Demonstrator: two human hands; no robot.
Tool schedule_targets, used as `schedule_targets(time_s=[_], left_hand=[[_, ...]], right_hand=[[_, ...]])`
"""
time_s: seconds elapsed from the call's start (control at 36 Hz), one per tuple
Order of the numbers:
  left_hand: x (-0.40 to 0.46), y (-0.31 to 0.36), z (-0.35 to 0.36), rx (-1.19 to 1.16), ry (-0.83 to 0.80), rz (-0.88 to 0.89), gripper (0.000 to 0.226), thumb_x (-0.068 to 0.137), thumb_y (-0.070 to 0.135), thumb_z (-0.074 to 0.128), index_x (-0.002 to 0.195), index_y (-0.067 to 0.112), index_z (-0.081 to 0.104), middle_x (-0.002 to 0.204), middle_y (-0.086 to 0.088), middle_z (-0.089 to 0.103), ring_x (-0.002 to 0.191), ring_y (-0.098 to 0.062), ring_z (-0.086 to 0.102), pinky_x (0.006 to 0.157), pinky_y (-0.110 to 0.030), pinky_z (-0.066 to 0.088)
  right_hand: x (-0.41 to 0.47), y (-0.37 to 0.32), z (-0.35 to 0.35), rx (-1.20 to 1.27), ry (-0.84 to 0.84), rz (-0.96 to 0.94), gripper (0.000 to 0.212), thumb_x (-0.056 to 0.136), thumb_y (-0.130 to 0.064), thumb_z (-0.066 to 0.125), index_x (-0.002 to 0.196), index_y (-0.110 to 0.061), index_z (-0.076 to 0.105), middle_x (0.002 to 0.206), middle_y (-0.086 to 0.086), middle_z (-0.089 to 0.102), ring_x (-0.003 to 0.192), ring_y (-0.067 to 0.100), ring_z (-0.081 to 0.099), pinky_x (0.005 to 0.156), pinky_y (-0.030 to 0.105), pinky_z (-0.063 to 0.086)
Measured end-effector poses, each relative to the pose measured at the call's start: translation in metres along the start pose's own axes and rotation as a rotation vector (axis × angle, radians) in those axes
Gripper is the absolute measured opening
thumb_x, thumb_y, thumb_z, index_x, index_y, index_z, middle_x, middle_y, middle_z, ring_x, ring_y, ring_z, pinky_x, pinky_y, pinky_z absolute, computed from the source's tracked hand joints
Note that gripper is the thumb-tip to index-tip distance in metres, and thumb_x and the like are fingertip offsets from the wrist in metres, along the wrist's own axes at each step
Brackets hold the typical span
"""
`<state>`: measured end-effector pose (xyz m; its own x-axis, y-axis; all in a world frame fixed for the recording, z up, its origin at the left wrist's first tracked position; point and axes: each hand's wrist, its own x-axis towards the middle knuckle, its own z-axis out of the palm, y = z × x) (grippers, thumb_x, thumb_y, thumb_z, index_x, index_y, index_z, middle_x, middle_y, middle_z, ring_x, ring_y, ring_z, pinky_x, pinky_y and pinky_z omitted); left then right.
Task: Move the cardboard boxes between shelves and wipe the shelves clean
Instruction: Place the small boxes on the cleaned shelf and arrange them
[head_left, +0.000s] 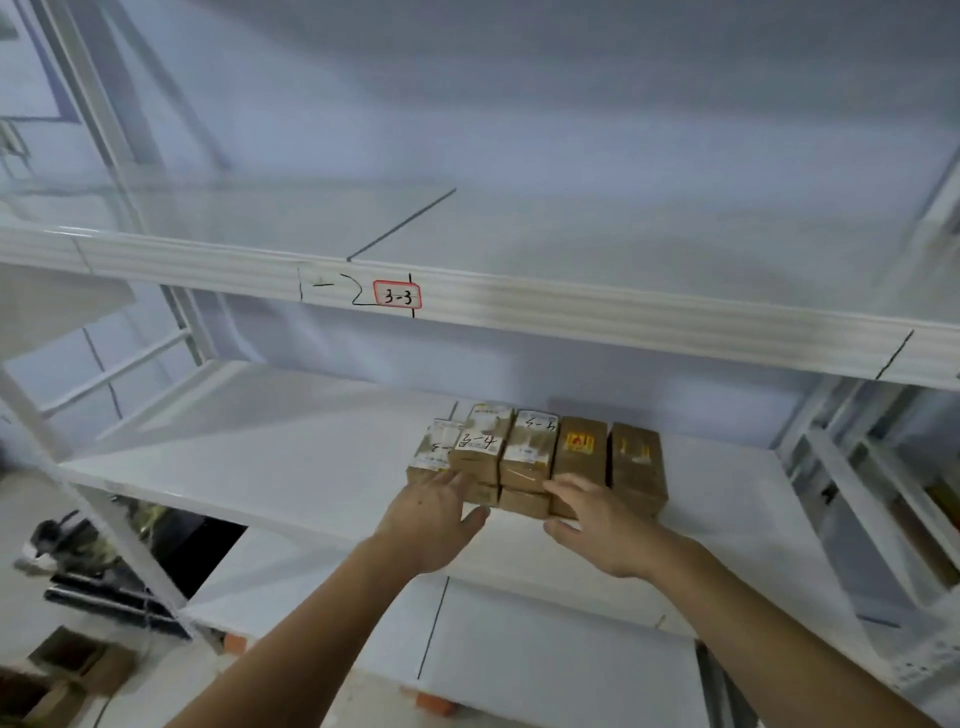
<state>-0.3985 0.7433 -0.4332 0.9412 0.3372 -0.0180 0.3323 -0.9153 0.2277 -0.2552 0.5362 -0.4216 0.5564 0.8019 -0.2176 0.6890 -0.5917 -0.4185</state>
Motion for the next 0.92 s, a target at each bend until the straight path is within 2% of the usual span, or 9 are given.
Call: schedule_targets(time_s=[0.17, 0.22, 0.31, 0.47, 0.58, 0.69, 0.81, 0.92], left_hand=[[0.05, -0.011, 0.004, -0.03, -0.015, 0.011, 0.053, 0.095, 0.052, 0.038, 0.14, 0.025, 0.05, 0.144, 0.004, 0.054, 0.128, -0.022, 0.051, 0.104, -0.039, 0.045], [0.065, -0.014, 0.004, -0.018, -0.017, 0.015, 0.047, 0.099, 0.045, 0.044, 0.14, 0.023, 0.05, 0.144, 0.002, 0.053, 0.13, -0.023, 0.05, 0.107, -0.039, 0.042], [0.088, -0.018, 0.005, -0.014, 0.011, 0.023, 0.05, 0.102, 0.045, 0.046, 0.148, 0.023, 0.045, 0.153, 0.002, 0.046, 0.137, -0.024, 0.044, 0.114, -0.04, 0.035], [0.141, -0.02, 0.013, -0.222, 0.048, -0.071, 0.057, 0.102, 0.05, 0.047, 0.152, 0.021, 0.043, 0.162, -0.004, 0.036, 0.146, -0.029, 0.033, 0.119, -0.043, 0.03], [0.171, -0.02, 0.018, -0.227, -0.027, -0.08, 0.063, 0.102, 0.056, 0.041, 0.158, 0.027, 0.032, 0.167, -0.006, 0.022, 0.153, -0.029, 0.018, 0.123, -0.049, 0.023], [0.198, -0.023, 0.032, -0.199, -0.134, -0.112, 0.079, 0.096, 0.073, 0.035, 0.162, 0.034, 0.017, 0.171, -0.004, 0.007, 0.157, -0.031, 0.005, 0.124, -0.056, 0.018], [0.21, -0.03, 0.046, -0.19, -0.193, -0.103, 0.092, 0.087, 0.087, 0.03, 0.161, 0.037, 0.012, 0.171, -0.002, 0.008, 0.153, -0.039, 0.017, 0.121, -0.057, 0.025], [0.212, -0.031, 0.053, -0.219, -0.235, -0.094, 0.089, 0.089, 0.084, 0.031, 0.162, 0.036, 0.012, 0.17, 0.0, 0.001, 0.15, -0.043, 0.021, 0.117, -0.056, 0.029]], right_hand=[[0.033, 0.007, -0.013, -0.032, 0.02, 0.033, 0.065, 0.105, -0.048, 0.047, 0.161, -0.025, 0.025, 0.168, -0.008, 0.017, 0.15, 0.017, 0.028, 0.117, 0.032, 0.028], [0.043, 0.011, -0.015, -0.03, 0.019, 0.037, 0.065, 0.104, -0.052, 0.045, 0.161, -0.03, 0.024, 0.168, -0.011, 0.015, 0.15, 0.017, 0.029, 0.118, 0.037, 0.031], [0.056, 0.018, -0.019, -0.042, 0.02, 0.05, 0.064, 0.103, -0.054, 0.044, 0.161, -0.034, 0.023, 0.169, -0.01, 0.013, 0.151, 0.018, 0.027, 0.12, 0.042, 0.032], [0.072, 0.025, -0.024, -0.061, 0.02, 0.097, 0.066, 0.103, -0.056, 0.043, 0.161, -0.031, 0.023, 0.168, -0.013, 0.014, 0.148, 0.017, 0.033, 0.116, 0.041, 0.037], [0.081, 0.031, -0.022, -0.047, 0.034, 0.148, 0.066, 0.103, -0.054, 0.044, 0.161, -0.032, 0.022, 0.169, -0.013, 0.013, 0.149, 0.018, 0.032, 0.117, 0.04, 0.035], [0.084, 0.031, -0.016, -0.021, 0.055, 0.2, 0.063, 0.105, -0.05, 0.045, 0.161, -0.03, 0.024, 0.168, -0.013, 0.015, 0.15, 0.015, 0.027, 0.119, 0.038, 0.032], [0.086, 0.03, -0.009, 0.0, 0.068, 0.234, 0.062, 0.105, -0.048, 0.046, 0.161, -0.029, 0.026, 0.168, -0.011, 0.016, 0.152, 0.015, 0.024, 0.121, 0.038, 0.029], [0.09, 0.029, -0.001, 0.026, 0.097, 0.26, 0.061, 0.106, -0.045, 0.047, 0.16, -0.026, 0.028, 0.167, -0.011, 0.017, 0.151, 0.015, 0.025, 0.119, 0.035, 0.028]])
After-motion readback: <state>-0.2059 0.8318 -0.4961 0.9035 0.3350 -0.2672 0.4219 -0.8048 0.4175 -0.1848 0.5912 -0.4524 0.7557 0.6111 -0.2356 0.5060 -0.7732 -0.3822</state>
